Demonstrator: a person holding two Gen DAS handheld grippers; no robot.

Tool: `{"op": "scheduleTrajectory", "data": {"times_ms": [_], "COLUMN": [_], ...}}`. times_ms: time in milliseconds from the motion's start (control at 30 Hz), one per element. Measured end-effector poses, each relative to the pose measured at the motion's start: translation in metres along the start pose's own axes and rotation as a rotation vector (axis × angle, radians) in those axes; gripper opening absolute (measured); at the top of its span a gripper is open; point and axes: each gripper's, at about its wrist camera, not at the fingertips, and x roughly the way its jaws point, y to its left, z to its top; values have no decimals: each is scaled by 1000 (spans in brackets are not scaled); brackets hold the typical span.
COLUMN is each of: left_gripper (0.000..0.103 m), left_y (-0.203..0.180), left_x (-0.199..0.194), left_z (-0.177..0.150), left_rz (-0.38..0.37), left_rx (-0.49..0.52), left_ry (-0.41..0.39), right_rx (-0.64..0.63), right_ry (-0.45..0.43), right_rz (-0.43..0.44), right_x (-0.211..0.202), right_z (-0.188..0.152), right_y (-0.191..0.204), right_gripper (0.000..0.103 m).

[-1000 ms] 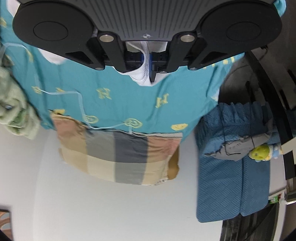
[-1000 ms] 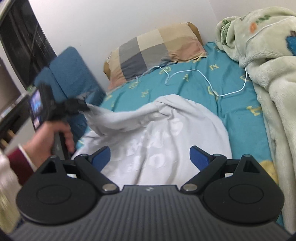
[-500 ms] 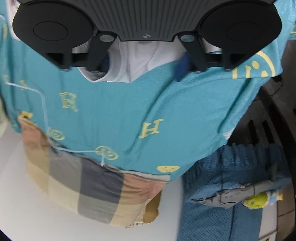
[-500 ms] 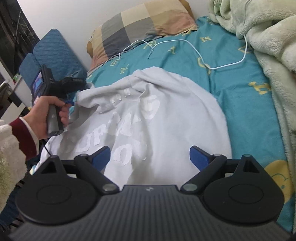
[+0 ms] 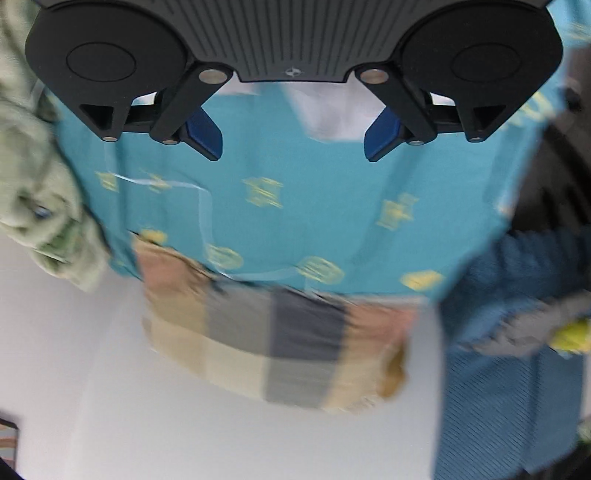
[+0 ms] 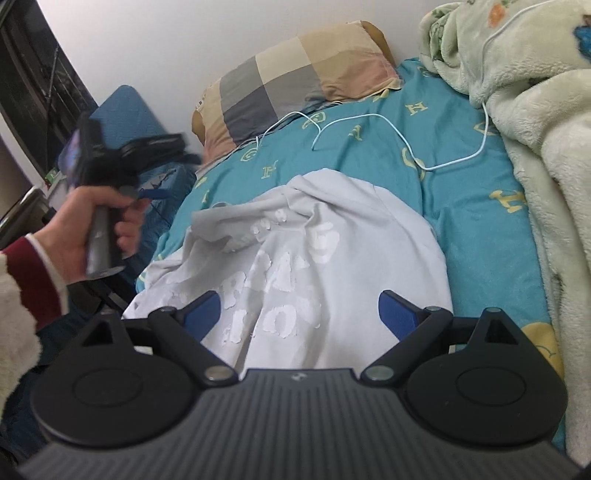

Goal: Fold clothes

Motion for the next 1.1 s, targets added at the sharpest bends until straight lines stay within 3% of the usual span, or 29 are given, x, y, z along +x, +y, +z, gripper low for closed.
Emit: {"op": "scheduleTrajectory", "data": {"times_ms": [67,133,267,333,400,433,467,500,700,833,867,967,1033,1100], "left_gripper": [84,84,83,74,59,25,13,11,11,14,19,49,50,59], "left_y": [-21,-39,-71,-78,-84,-88,-92,-96,-137,-153,-151,-140,-124,-107], "left_x": [19,45,93,106,105,103,100,96,61,76,80,77,67,40], "left_z": [-4,-13,-29,-38,-41,-39,-34,-29,5,-21,-28,-38,-42,-45], "left_rz": [-50,-46,64,125,150,139,124,104,-93,-79,-81,-81,-92,-105], "left_rx": [-20,-23,44,61,92,110,112,119,244,278,264,211,186,159], "left_ry": [45,110,226,261,240,241,247,244,51,3,15,45,53,45], "right_rx": [9,19,55,85,109,121,132,143,141,112,107,81,63,51], "right_ry": [7,12,27,43,53,59,65,70,45,28,31,16,5,-10], "right_rz": [-6,-13,-31,-26,-23,-21,-18,-16,-44,-70,-70,-72,-75,-76], "right_x": [2,6,17,22,25,26,27,29,30,30,31,32,33,33], "right_z": [1,3,6,6,5,4,3,2,1,1,1,0,1,3], "right_y": [-3,-8,-20,-27,-31,-33,-33,-34,-32,-32,-32,-32,-31,-31], "right_gripper": [94,94,94,94,94,94,94,94,94,94,94,94,94,94]}}
